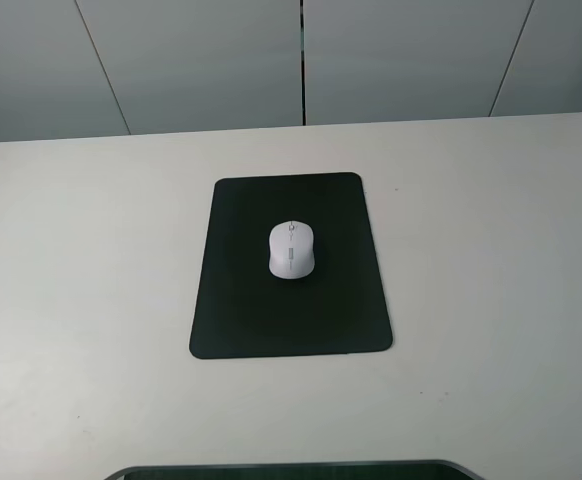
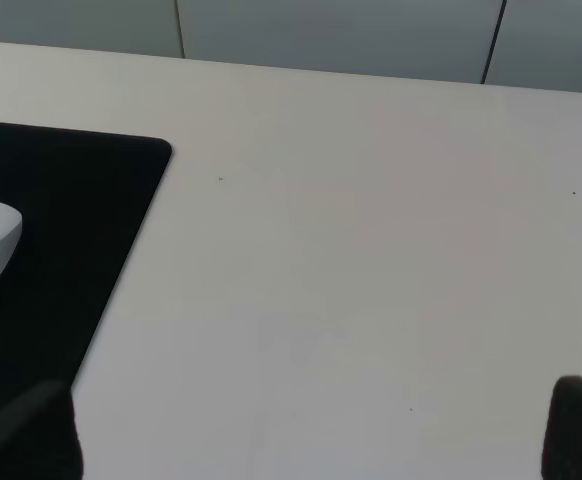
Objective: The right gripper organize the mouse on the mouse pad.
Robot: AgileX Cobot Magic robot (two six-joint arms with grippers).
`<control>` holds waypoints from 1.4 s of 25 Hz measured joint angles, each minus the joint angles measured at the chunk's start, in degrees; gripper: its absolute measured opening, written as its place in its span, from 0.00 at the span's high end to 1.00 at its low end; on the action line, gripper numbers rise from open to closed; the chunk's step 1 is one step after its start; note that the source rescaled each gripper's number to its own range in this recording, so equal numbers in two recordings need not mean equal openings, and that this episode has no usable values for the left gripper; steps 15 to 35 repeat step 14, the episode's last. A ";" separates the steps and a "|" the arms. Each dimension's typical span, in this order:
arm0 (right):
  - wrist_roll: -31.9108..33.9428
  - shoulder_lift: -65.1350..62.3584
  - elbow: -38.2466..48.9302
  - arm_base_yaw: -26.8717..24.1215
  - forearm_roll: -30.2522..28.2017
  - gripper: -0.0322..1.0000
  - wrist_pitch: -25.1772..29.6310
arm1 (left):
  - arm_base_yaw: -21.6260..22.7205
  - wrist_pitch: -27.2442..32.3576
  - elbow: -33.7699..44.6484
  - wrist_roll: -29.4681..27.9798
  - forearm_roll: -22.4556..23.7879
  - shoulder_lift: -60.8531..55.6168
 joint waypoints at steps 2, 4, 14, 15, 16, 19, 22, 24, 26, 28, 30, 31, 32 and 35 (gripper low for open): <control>0.09 0.00 0.00 0.00 0.00 0.01 0.00 | 0.00 0.00 0.00 0.00 0.00 0.00; 0.13 0.00 0.00 0.00 0.00 0.01 0.00 | 0.00 0.00 0.00 0.00 0.00 0.00; 0.22 0.00 0.00 0.00 0.00 0.01 0.00 | 0.00 0.00 0.00 0.00 0.00 0.00; 0.22 0.00 0.00 0.00 0.00 0.01 0.00 | 0.00 0.00 0.00 0.00 0.00 0.00; 0.22 0.00 0.00 0.00 0.00 0.01 0.00 | 0.00 0.00 0.00 0.00 0.00 0.00; 0.22 0.00 0.00 0.00 0.00 0.01 0.00 | 0.00 0.00 0.00 0.00 0.00 0.00; 0.22 0.00 0.00 0.00 0.00 0.01 0.00 | 0.00 0.00 0.00 0.00 0.00 0.00; 0.22 0.00 0.00 0.00 0.00 0.01 0.00 | 0.00 0.00 0.00 0.00 0.00 0.00; 0.22 0.00 0.00 0.00 0.00 0.01 0.00 | 0.00 0.00 0.00 0.00 0.00 0.00; 0.22 0.00 0.00 0.00 0.00 0.01 0.00 | 0.00 0.00 0.00 0.00 0.00 0.00; 0.22 0.00 0.00 0.00 0.00 0.01 0.00 | 0.00 0.00 0.00 0.00 0.00 0.00; 0.22 0.00 0.00 0.00 0.00 0.01 0.00 | 0.00 0.00 0.00 0.00 0.00 0.00; 0.22 0.00 0.00 0.00 0.00 0.01 0.00 | 0.00 0.00 0.00 0.00 0.00 0.00; 0.22 0.00 0.00 0.00 0.00 0.01 0.00 | 0.00 0.00 0.00 0.00 0.00 0.00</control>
